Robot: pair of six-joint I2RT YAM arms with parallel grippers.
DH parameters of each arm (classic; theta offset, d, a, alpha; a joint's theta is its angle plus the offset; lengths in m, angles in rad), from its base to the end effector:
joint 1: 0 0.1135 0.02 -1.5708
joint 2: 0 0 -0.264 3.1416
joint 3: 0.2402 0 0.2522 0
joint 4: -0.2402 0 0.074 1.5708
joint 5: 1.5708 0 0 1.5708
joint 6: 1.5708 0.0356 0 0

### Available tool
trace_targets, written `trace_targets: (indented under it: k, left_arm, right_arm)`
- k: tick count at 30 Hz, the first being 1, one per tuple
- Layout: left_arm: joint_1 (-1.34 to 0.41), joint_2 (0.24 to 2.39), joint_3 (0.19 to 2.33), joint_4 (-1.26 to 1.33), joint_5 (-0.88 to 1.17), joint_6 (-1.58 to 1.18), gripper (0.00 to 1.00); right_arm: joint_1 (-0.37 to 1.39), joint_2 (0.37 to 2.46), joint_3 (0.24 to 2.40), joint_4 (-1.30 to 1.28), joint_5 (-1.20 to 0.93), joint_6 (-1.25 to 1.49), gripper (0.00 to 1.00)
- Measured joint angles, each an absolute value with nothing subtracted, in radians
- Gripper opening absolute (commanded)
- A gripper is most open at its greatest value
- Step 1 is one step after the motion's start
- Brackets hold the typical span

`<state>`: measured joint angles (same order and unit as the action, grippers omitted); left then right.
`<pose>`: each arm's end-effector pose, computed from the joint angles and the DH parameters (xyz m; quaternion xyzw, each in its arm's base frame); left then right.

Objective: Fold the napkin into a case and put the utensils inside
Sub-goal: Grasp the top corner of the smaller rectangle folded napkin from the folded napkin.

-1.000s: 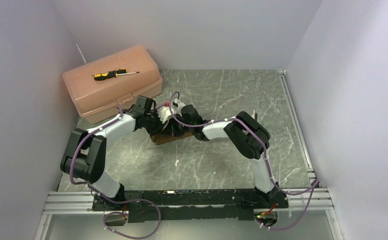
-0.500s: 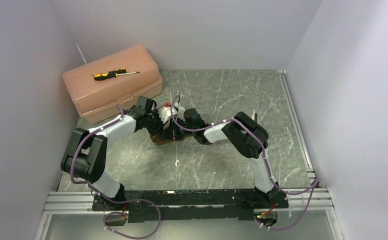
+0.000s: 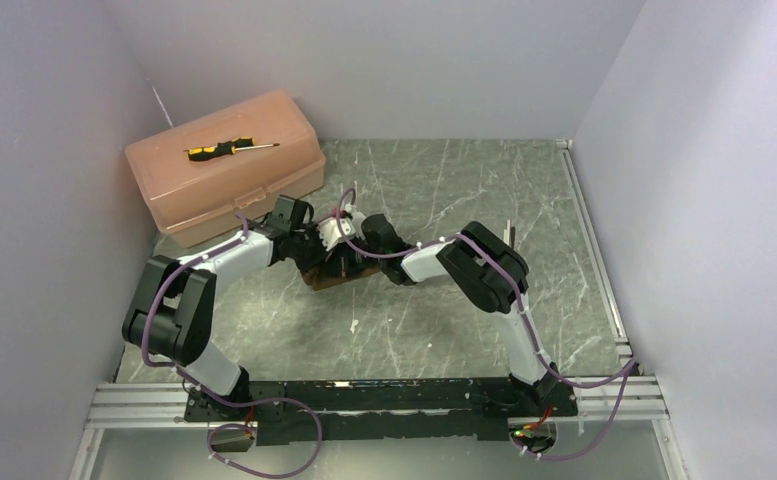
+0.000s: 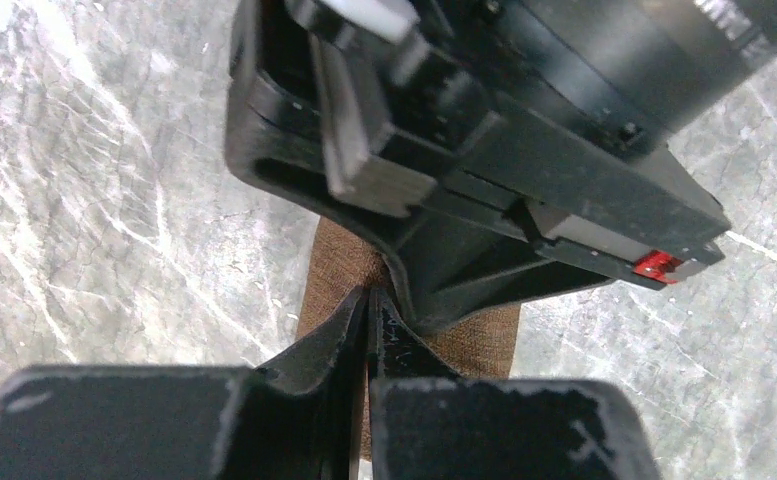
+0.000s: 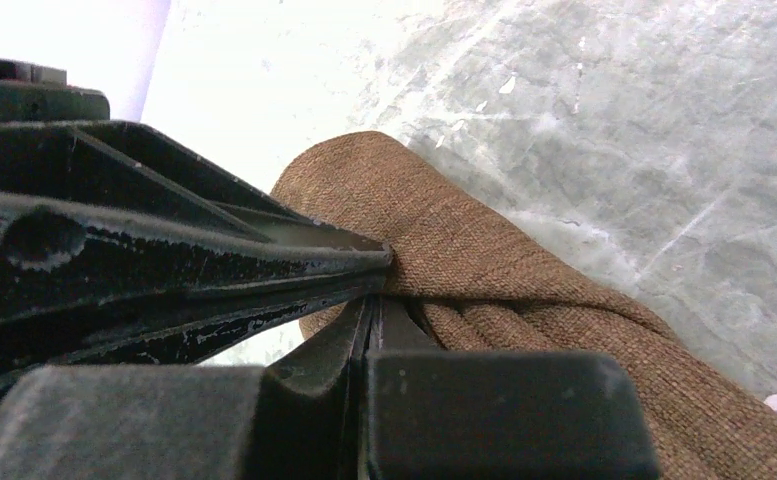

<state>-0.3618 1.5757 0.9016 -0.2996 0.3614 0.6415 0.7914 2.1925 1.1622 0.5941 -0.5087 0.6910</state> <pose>0.2859 -0.1217 0.1827 0.4985 0.7989 -0.1298 0.3105 0.3015 0.3298 0.1045 -0.1760 0.8084 0.5077 0.2404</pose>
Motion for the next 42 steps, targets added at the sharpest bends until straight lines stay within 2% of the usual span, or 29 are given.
trace_targets:
  k: [3,6,7,10,15,31,33,35,42]
  left_arm:
    - [-0.365,1.576,0.894,-0.297,0.361,0.662,0.07]
    - [-0.370,1.576,0.890,-0.293,0.355,0.680,0.17]
    - [-0.371,1.577,0.890,-0.290,0.349,0.684,0.18]
    - [-0.372,1.586,0.890,-0.280,0.335,0.687,0.15]
    - [-0.376,1.612,0.886,-0.255,0.314,0.681,0.03]
    - [-0.360,1.652,1.051,-0.398,0.332,0.528,0.03]
    - [-0.359,1.651,1.038,-0.432,0.341,0.519,0.17]
    - [-0.359,1.651,1.029,-0.463,0.350,0.511,0.22]
    - [-0.360,1.637,0.981,-0.440,0.313,0.492,0.14]
  right_arm:
    - [0.787,2.193,1.166,0.583,-0.493,0.707,0.00]
    - [0.783,2.193,1.166,0.579,-0.480,0.726,0.00]
    - [0.783,2.193,1.165,0.578,-0.477,0.729,0.00]
    - [0.783,2.191,1.156,0.588,-0.466,0.742,0.00]
    - [0.783,2.191,1.153,0.596,-0.458,0.752,0.00]
    - [0.782,2.191,1.216,0.477,-0.402,0.764,0.00]
    - [0.782,2.191,1.220,0.470,-0.390,0.765,0.00]
    - [0.782,2.191,1.220,0.470,-0.384,0.770,0.00]
    - [0.782,2.191,1.220,0.471,-0.379,0.772,0.00]
